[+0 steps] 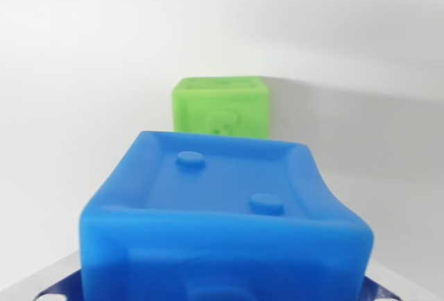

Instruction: Stack cube

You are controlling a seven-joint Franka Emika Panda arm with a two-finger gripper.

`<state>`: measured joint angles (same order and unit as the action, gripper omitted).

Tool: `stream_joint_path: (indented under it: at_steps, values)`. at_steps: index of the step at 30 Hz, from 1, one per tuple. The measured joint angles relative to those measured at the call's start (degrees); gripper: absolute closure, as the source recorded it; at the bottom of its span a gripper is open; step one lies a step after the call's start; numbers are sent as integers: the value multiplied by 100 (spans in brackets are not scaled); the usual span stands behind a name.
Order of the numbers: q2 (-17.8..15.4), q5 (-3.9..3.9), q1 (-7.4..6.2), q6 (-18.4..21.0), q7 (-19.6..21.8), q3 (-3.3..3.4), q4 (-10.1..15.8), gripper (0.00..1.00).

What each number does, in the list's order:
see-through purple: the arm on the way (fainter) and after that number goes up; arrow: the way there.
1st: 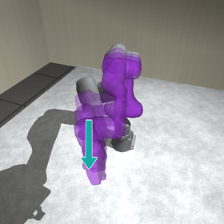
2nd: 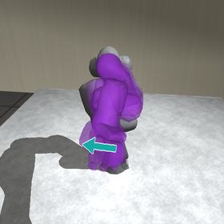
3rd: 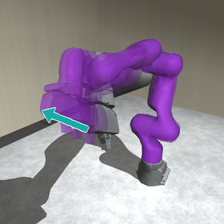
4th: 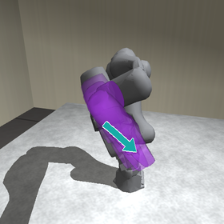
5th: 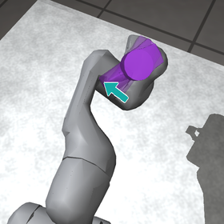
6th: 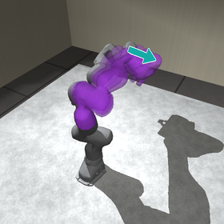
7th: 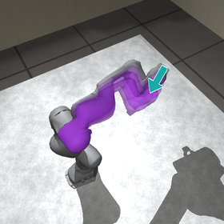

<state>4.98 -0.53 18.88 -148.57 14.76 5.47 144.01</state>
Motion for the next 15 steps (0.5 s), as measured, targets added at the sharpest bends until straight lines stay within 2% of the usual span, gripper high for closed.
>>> stream_joint_path:
  at_steps: [15]
  values:
    - [615,-138,0,-625,-105,-25,14,100]
